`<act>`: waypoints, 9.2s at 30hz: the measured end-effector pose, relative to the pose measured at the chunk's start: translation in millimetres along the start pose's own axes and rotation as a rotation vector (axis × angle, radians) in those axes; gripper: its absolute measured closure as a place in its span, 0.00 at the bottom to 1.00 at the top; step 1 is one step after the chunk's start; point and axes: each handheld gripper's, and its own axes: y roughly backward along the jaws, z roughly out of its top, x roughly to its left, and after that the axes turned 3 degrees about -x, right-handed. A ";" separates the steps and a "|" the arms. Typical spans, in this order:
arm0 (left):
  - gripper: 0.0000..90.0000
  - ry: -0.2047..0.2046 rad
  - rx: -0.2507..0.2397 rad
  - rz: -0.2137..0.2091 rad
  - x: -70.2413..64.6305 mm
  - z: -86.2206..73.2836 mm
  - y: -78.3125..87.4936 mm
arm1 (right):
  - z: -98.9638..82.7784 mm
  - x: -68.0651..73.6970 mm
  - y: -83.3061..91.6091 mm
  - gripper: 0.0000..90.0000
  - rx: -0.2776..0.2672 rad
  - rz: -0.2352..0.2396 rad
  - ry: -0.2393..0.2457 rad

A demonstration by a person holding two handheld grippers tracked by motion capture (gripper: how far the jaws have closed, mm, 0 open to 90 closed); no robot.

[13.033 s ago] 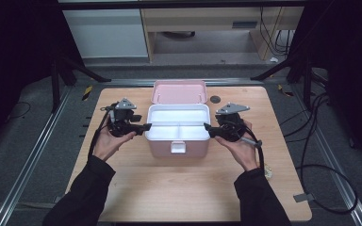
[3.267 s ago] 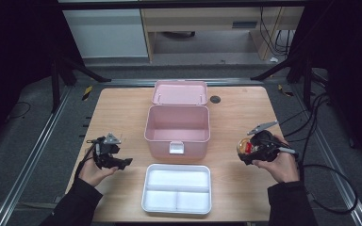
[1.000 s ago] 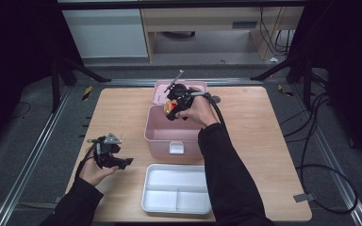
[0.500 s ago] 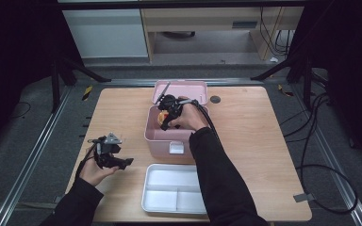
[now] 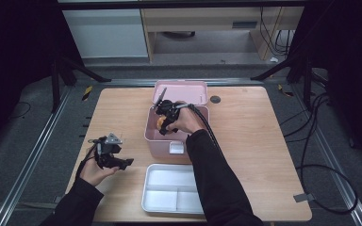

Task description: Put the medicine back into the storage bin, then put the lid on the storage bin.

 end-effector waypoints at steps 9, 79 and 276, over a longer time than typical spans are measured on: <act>0.28 -0.003 -0.002 0.000 -0.4 0.2 0.4 | 1.0 1.4 9.7 0.22 -0.040 -0.012 -0.018; 0.62 -0.373 0.035 -0.234 -84.6 25.7 11.5 | -214.6 95.2 87.5 0.50 -0.183 -0.022 0.129; 0.37 -0.074 -0.197 -0.016 44.8 178.3 1.4 | -146.4 -64.2 155.8 0.40 -0.511 -0.337 -0.294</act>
